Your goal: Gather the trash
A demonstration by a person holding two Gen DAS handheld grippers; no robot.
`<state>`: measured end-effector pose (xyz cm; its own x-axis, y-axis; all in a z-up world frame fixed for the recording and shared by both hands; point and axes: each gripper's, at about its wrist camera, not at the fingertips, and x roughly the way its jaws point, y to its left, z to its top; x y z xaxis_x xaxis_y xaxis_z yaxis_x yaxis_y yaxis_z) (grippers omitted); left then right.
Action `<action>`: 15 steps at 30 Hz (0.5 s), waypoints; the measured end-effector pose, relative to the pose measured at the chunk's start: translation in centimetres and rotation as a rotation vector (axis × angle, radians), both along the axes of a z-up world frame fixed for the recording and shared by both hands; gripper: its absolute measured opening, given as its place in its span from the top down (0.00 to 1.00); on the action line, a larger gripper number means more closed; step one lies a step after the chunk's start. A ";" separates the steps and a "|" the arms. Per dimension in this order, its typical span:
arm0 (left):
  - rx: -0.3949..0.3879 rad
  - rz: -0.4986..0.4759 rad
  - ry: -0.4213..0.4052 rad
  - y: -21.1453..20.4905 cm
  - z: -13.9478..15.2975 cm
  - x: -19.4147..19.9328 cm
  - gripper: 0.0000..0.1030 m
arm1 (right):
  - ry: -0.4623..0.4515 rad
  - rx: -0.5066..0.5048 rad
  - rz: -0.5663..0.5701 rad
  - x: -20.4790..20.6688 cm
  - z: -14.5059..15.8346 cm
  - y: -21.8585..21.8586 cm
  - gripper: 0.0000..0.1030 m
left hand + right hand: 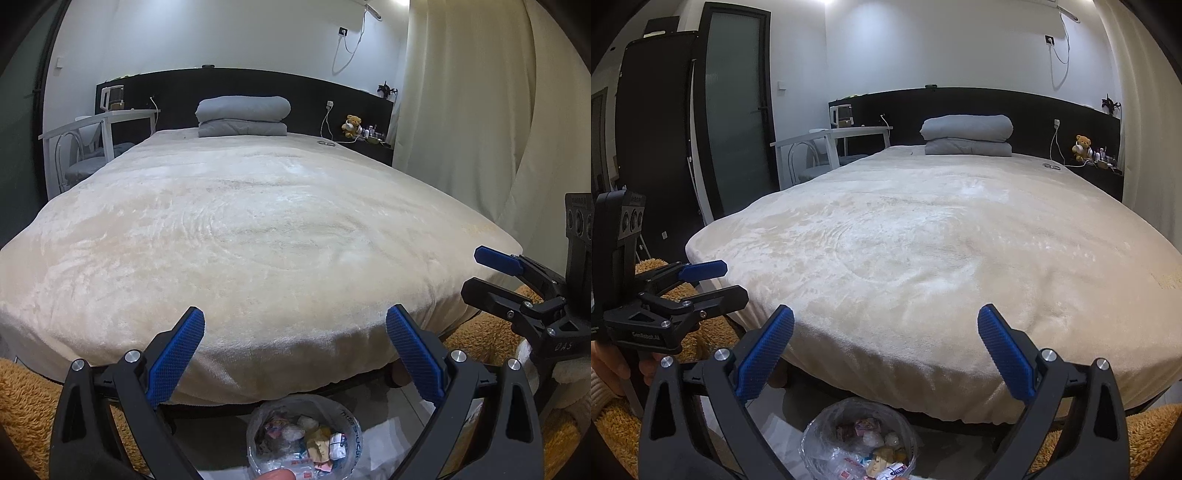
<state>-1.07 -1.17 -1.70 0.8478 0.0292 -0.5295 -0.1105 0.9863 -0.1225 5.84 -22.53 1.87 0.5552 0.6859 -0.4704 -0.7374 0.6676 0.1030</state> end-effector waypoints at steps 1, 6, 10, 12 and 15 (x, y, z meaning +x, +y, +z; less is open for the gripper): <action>0.002 -0.001 0.000 0.0 0.0 0.0 0.06 | -0.002 -0.002 -0.001 0.0 0.0 0.0 0.04; 0.009 -0.005 0.000 -0.1 0.0 0.0 0.06 | -0.001 -0.007 -0.003 -0.1 -0.1 0.1 0.04; 0.015 -0.010 0.001 -0.3 0.0 0.0 0.06 | -0.001 -0.010 -0.001 -0.1 -0.1 0.2 0.04; 0.018 -0.011 0.002 -0.3 0.0 0.0 0.06 | -0.003 -0.012 -0.002 -0.1 -0.2 0.2 0.04; 0.016 -0.009 0.000 -0.3 0.0 0.0 0.06 | -0.006 -0.012 -0.001 -0.1 -0.2 0.2 0.04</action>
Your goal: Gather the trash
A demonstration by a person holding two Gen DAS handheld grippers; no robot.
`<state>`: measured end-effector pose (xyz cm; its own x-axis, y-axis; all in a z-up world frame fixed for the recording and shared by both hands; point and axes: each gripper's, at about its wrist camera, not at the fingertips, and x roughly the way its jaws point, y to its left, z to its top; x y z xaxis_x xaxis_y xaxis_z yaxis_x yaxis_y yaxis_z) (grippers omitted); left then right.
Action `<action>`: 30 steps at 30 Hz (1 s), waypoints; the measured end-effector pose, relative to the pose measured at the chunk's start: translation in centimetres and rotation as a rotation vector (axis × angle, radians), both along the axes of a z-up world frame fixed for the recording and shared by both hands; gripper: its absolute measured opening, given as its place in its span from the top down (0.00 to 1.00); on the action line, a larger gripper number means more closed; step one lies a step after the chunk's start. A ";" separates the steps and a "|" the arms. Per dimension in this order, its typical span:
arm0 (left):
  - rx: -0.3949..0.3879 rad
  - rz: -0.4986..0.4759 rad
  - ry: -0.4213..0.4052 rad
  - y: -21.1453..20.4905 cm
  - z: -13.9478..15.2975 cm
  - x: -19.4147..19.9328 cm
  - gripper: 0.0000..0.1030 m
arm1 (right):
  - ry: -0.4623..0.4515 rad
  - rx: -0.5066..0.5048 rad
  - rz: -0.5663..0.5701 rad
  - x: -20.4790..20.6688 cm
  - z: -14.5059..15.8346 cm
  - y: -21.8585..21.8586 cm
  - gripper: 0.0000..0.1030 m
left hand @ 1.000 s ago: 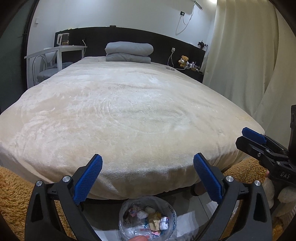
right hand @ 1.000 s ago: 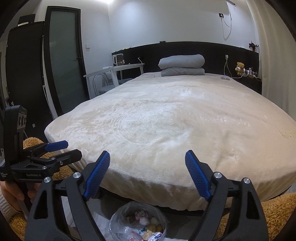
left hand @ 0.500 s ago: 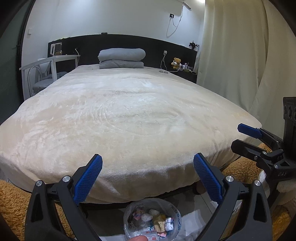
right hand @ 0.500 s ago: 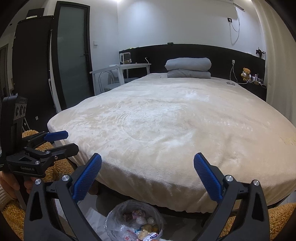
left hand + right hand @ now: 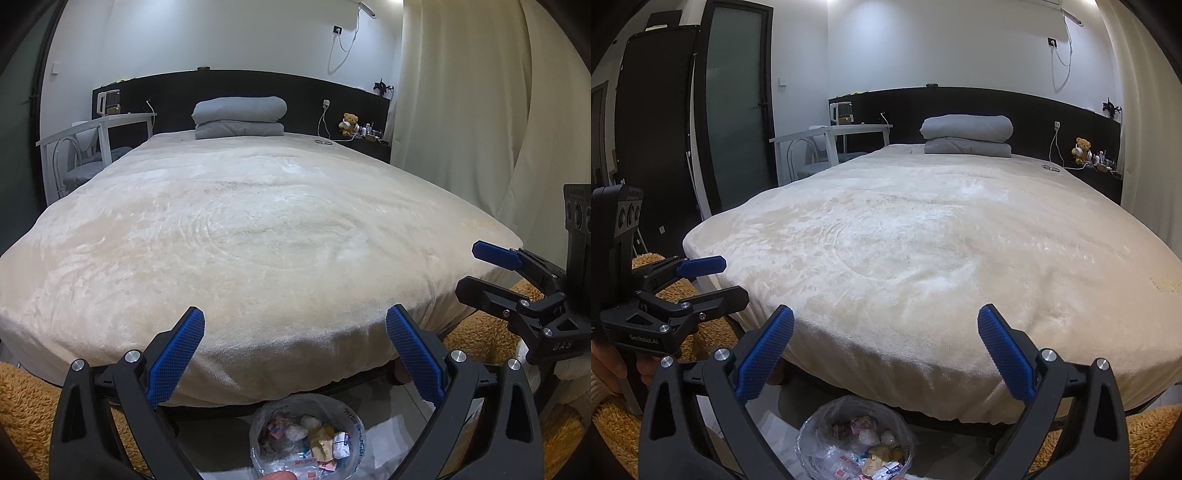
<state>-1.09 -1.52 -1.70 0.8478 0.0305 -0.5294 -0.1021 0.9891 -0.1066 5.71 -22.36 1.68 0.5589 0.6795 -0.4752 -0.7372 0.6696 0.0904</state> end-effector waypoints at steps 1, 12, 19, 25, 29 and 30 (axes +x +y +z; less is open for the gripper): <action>-0.002 -0.001 0.000 0.0 0.0 0.0 0.06 | -0.001 -0.002 0.001 0.0 -0.1 0.0 0.04; 0.001 -0.001 0.001 0.0 0.0 0.0 0.06 | -0.007 -0.007 0.004 0.0 -0.1 0.0 0.04; 0.002 -0.002 0.000 -0.1 0.0 0.0 0.06 | -0.007 -0.008 0.005 0.0 -0.1 0.0 0.04; 0.004 -0.002 -0.001 -0.1 0.0 0.0 0.06 | -0.007 -0.009 0.006 0.0 -0.1 0.0 0.04; 0.004 -0.001 -0.001 -0.1 0.0 0.0 0.06 | -0.008 -0.008 0.006 0.0 -0.1 0.0 0.04; 0.005 -0.002 0.000 -0.1 0.0 0.0 0.06 | -0.007 -0.009 0.006 0.0 -0.1 0.0 0.04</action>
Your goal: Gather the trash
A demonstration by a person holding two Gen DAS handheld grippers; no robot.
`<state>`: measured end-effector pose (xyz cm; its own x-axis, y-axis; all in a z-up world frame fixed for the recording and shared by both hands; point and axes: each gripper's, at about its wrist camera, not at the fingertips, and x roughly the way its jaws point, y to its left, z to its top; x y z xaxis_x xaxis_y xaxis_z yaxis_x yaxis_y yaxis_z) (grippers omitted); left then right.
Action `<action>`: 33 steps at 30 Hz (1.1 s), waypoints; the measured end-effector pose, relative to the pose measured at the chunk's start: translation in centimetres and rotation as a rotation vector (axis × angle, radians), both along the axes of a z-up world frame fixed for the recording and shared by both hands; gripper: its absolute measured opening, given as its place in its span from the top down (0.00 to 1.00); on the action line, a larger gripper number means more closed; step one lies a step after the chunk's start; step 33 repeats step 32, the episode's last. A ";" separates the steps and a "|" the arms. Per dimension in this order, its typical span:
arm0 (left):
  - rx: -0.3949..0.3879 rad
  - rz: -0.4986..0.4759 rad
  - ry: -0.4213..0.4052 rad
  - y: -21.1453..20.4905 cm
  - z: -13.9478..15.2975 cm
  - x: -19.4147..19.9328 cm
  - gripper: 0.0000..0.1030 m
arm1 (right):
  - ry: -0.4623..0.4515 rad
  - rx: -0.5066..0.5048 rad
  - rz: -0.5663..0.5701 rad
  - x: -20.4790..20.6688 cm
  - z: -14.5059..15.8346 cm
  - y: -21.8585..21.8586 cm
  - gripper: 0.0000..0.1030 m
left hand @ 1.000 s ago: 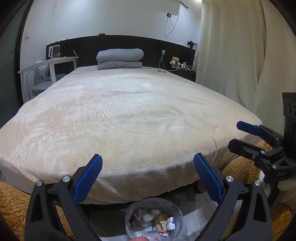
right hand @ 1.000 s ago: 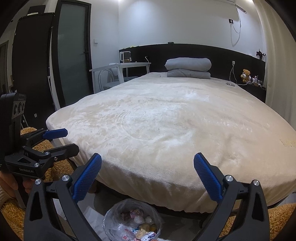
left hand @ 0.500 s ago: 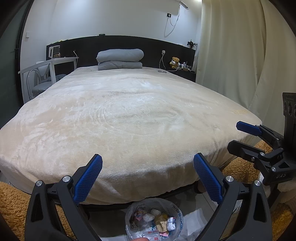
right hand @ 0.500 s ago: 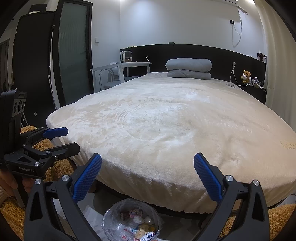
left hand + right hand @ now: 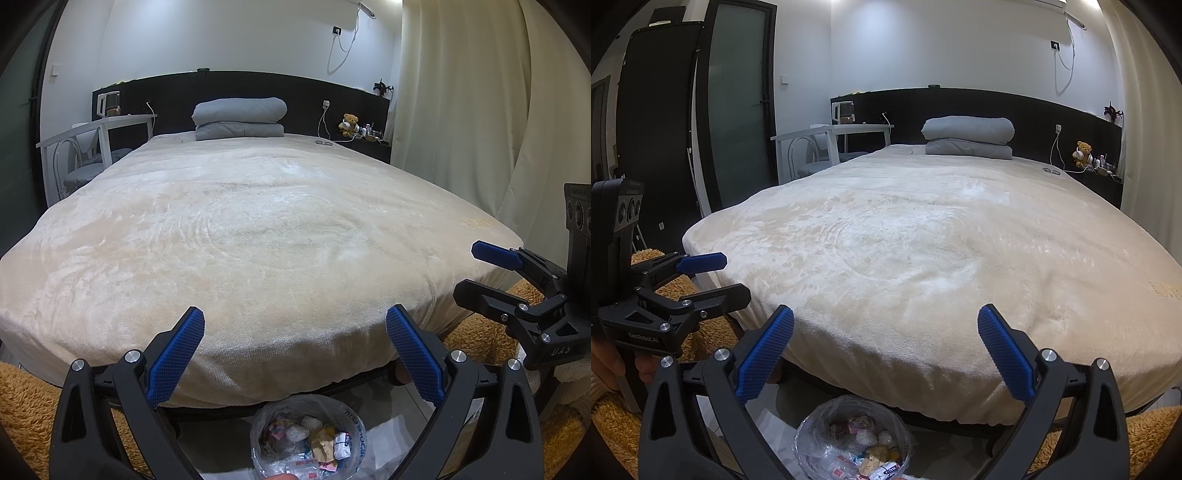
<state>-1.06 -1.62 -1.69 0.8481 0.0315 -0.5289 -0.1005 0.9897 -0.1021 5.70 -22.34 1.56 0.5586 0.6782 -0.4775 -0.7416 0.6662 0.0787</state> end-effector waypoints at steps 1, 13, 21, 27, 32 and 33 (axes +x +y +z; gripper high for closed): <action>0.000 0.000 0.000 0.0 0.0 0.0 0.06 | -0.001 0.000 0.000 0.0 0.0 0.0 0.04; 0.000 0.002 0.001 0.0 0.0 0.0 0.06 | -0.001 -0.001 0.000 0.0 0.0 0.1 0.04; 0.003 -0.004 0.000 -0.1 0.1 0.1 0.06 | -0.002 0.000 0.001 0.0 0.0 0.0 0.04; 0.004 -0.003 0.000 0.0 0.1 0.1 0.06 | -0.003 -0.001 0.002 0.0 0.0 0.0 0.04; 0.004 -0.006 -0.001 0.0 0.1 0.1 0.06 | -0.003 -0.001 0.002 0.0 0.0 0.1 0.04; 0.004 -0.006 -0.001 0.0 0.1 0.1 0.06 | -0.003 -0.001 0.002 0.0 0.0 0.1 0.04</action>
